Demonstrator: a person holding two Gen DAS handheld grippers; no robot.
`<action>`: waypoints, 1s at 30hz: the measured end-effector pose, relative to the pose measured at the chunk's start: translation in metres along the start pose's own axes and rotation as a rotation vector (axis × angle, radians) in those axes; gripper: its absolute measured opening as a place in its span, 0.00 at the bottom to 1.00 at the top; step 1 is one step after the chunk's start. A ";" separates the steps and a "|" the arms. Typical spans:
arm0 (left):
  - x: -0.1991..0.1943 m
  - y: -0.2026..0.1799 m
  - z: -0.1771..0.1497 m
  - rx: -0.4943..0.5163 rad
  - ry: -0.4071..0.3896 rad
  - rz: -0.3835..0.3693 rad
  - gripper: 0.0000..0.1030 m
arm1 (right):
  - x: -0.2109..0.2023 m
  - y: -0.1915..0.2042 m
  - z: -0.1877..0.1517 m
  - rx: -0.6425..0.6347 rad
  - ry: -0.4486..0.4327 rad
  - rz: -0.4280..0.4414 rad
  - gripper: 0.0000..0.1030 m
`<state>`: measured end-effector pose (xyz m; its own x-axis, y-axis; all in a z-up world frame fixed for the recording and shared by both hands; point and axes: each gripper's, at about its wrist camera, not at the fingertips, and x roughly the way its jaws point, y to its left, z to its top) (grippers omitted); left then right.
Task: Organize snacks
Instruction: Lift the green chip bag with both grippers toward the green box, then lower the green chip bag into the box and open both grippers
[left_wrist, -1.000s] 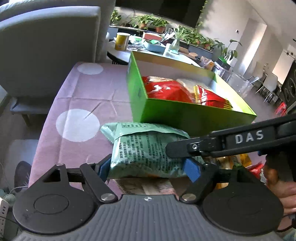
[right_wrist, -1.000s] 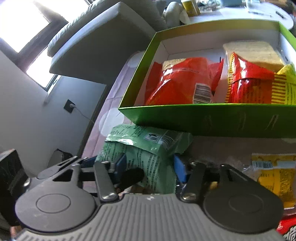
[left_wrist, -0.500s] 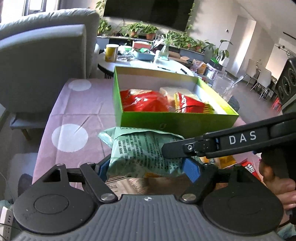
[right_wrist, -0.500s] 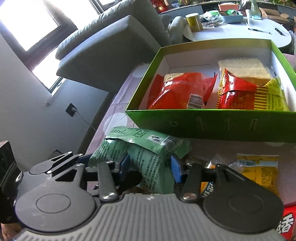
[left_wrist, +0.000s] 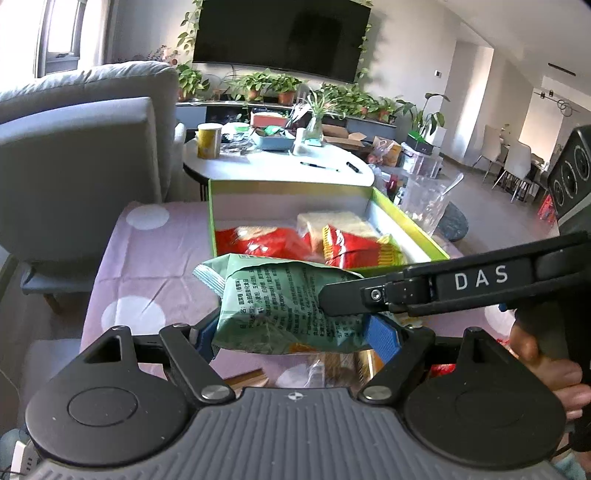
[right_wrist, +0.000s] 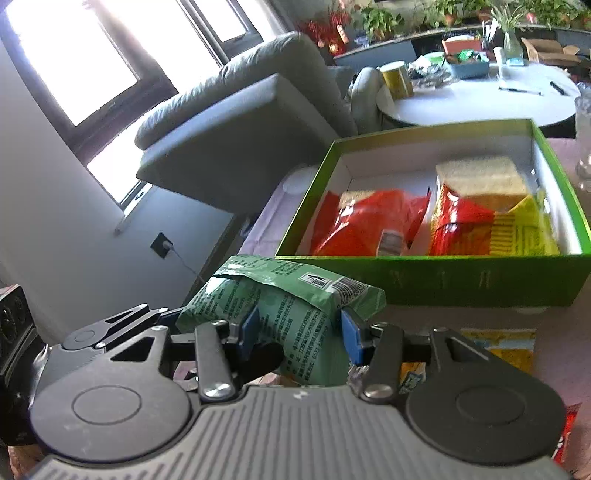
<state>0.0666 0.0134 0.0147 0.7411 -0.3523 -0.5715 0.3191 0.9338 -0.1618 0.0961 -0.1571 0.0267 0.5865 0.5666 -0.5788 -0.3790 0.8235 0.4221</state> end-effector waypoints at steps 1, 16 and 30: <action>0.001 -0.002 0.003 0.007 -0.003 0.000 0.74 | -0.001 -0.001 0.002 0.000 -0.008 -0.002 0.46; 0.022 -0.019 0.048 0.062 -0.057 -0.001 0.74 | -0.010 -0.019 0.039 -0.010 -0.115 -0.010 0.46; 0.053 -0.015 0.074 0.072 -0.052 0.006 0.74 | 0.004 -0.043 0.067 0.026 -0.151 -0.002 0.46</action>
<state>0.1445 -0.0244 0.0460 0.7724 -0.3510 -0.5293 0.3544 0.9298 -0.0994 0.1627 -0.1919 0.0534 0.6888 0.5528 -0.4690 -0.3604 0.8225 0.4401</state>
